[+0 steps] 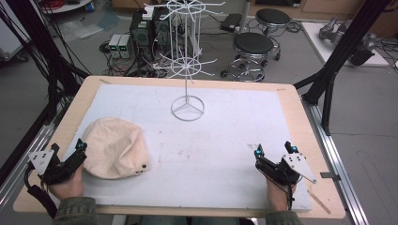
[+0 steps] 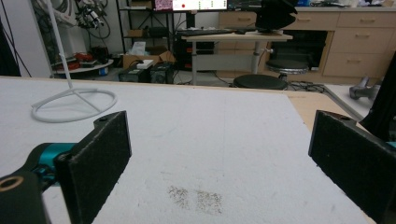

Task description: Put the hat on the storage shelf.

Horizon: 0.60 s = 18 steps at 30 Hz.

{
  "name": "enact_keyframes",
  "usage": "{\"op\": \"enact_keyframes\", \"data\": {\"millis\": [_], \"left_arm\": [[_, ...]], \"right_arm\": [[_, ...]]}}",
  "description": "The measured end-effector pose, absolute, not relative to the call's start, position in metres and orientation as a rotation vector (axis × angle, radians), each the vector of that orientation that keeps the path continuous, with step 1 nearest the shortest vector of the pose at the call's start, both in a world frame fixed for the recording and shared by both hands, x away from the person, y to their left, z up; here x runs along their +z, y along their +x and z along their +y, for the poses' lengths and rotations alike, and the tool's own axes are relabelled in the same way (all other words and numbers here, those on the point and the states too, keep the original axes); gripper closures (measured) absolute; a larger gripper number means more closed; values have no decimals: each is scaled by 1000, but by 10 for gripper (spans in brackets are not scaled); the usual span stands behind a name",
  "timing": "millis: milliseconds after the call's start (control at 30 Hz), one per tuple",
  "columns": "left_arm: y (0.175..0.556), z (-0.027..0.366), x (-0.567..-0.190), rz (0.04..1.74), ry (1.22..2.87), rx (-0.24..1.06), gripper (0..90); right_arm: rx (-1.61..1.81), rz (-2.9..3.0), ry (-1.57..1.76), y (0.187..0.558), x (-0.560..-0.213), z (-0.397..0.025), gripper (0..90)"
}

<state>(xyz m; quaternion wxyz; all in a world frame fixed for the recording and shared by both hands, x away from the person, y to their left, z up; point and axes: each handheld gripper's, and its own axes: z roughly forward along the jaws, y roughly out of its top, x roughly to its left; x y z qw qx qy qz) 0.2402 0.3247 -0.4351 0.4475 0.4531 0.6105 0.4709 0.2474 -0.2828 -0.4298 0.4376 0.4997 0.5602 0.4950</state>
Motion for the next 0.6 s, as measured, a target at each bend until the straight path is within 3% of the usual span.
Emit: {"op": "enact_keyframes", "data": {"millis": [600], "left_arm": [[240,323,-435,1508,1129,1165,221]], "right_arm": [[1235,1403,1261,249,-431,-283,49]]}}
